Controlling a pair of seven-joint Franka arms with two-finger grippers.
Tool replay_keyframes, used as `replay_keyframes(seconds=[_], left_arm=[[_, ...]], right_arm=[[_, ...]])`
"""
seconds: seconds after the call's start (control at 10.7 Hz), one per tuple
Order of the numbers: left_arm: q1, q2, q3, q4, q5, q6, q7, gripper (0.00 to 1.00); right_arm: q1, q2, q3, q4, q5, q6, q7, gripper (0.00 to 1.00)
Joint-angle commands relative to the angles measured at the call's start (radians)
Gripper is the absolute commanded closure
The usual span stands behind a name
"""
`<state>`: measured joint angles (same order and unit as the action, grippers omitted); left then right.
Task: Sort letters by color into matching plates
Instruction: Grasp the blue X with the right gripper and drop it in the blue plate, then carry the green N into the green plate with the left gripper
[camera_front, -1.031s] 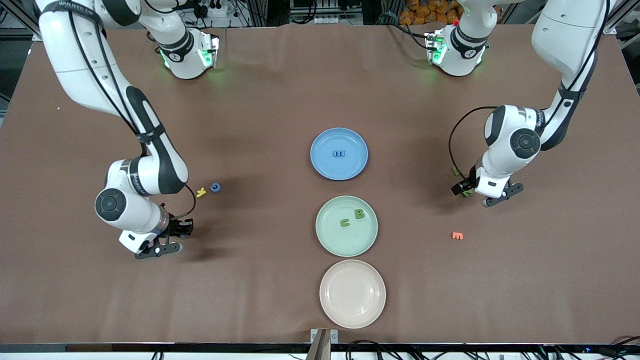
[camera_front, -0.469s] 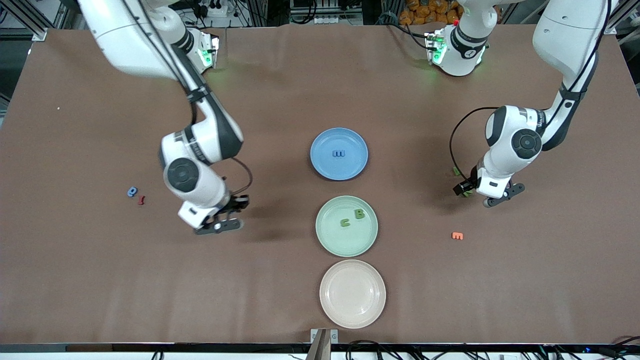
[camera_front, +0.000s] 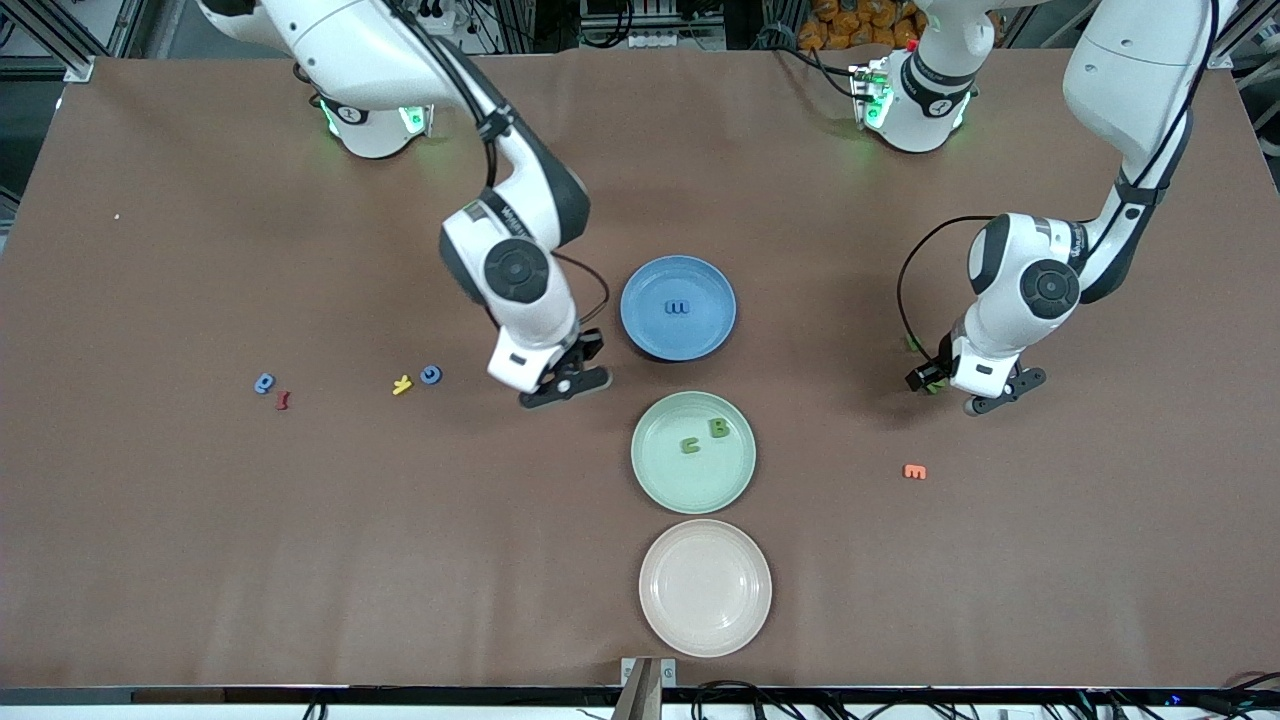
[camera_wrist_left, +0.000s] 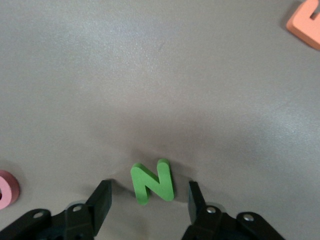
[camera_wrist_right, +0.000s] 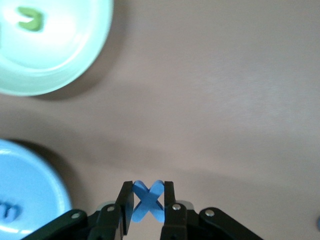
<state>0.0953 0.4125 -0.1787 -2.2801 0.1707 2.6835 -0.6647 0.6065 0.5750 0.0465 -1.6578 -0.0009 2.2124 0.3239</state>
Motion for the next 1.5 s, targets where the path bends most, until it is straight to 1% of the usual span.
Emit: replay_keyframes(seconds=[0.0,0.09,0.19,0.28,0.38,0.47,0.56,0.66,0.84,1.03,1.12,1.22,1.31,1.41], left_arm=[[0.007,0.008,-0.005,-0.002,0.03,0.021,-0.016,0.4],[0.009,0.008,-0.005,-0.002,0.03,0.021,-0.016,0.44],[0.007,0.008,-0.005,-0.001,0.03,0.021,-0.016,0.53],[0.007,0.008,-0.005,-0.001,0.032,0.021,-0.015,0.68],[0.006,0.008,-0.005,-0.001,0.032,0.021,-0.015,0.88],[-0.002,0.006,-0.005,0.002,0.032,0.021,-0.015,1.0],[-0.005,0.006,-0.005,0.005,0.032,0.019,-0.016,1.0],[-0.008,0.002,-0.007,0.01,0.032,0.018,-0.016,1.0],[-0.04,-0.017,-0.008,0.049,0.032,-0.026,-0.022,1.0],[-0.093,-0.018,-0.008,0.153,0.032,-0.17,-0.024,1.0],[-0.121,-0.023,-0.008,0.206,0.032,-0.245,-0.026,1.0],[-0.156,-0.026,-0.016,0.258,0.03,-0.322,-0.026,1.0],[-0.19,-0.024,-0.018,0.31,0.032,-0.388,-0.027,1.0],[-0.222,-0.023,-0.018,0.362,0.032,-0.443,-0.023,1.0]], right_arm=[[0.079,0.025,0.004,0.045,0.007,-0.01,0.0,0.75],[0.113,0.046,0.007,0.065,0.007,-0.01,0.001,0.75],[0.134,0.063,0.024,0.087,0.007,-0.01,0.004,0.75],[0.148,0.08,0.041,0.111,0.007,-0.01,0.004,0.74],[0.162,0.095,0.052,0.128,0.006,-0.008,0.004,0.74],[0.182,0.112,0.067,0.144,0.006,-0.007,0.006,0.71],[0.194,0.117,0.07,0.145,0.006,-0.01,0.012,0.53],[0.202,0.114,0.07,0.145,0.006,-0.011,0.009,0.01],[0.193,0.103,0.069,0.147,-0.001,-0.022,-0.006,0.0],[0.174,0.083,0.062,0.15,-0.004,-0.066,-0.008,0.0],[0.136,0.057,0.061,0.148,-0.005,-0.098,-0.017,0.0],[0.09,0.021,0.056,0.147,-0.005,-0.165,-0.023,0.0],[0.032,-0.013,0.044,0.147,-0.005,-0.242,-0.034,0.0],[-0.028,-0.045,0.026,0.145,-0.005,-0.288,-0.064,0.0]])
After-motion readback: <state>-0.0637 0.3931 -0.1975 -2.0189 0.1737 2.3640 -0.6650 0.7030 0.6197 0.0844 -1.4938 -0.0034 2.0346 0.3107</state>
